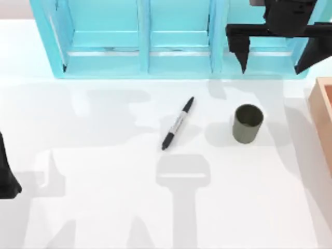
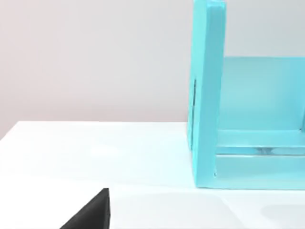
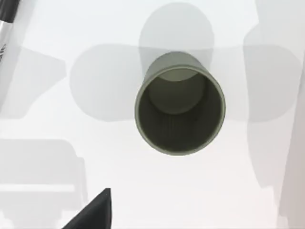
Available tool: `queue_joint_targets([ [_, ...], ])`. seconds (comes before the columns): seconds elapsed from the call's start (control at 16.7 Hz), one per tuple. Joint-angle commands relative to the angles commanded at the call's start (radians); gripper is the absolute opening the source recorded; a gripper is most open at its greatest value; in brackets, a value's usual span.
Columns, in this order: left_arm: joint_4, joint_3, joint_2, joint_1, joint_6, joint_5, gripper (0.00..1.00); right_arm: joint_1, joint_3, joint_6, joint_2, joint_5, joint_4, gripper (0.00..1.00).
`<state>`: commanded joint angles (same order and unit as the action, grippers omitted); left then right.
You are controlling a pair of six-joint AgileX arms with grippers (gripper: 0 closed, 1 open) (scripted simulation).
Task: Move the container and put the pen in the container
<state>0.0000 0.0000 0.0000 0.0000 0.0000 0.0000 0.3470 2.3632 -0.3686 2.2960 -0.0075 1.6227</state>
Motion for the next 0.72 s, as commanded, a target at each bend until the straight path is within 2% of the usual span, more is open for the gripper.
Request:
queue_joint_targets([
  [0.3,0.0,0.0,0.0,0.0,0.0,0.0,1.0,-0.005,0.204,0.003,0.018,0.002,0.185,1.0],
  [0.72,0.0,0.0,0.0,0.0,0.0,0.0,1.0,0.006,0.197,-0.011,0.015,0.0,0.177,1.0],
])
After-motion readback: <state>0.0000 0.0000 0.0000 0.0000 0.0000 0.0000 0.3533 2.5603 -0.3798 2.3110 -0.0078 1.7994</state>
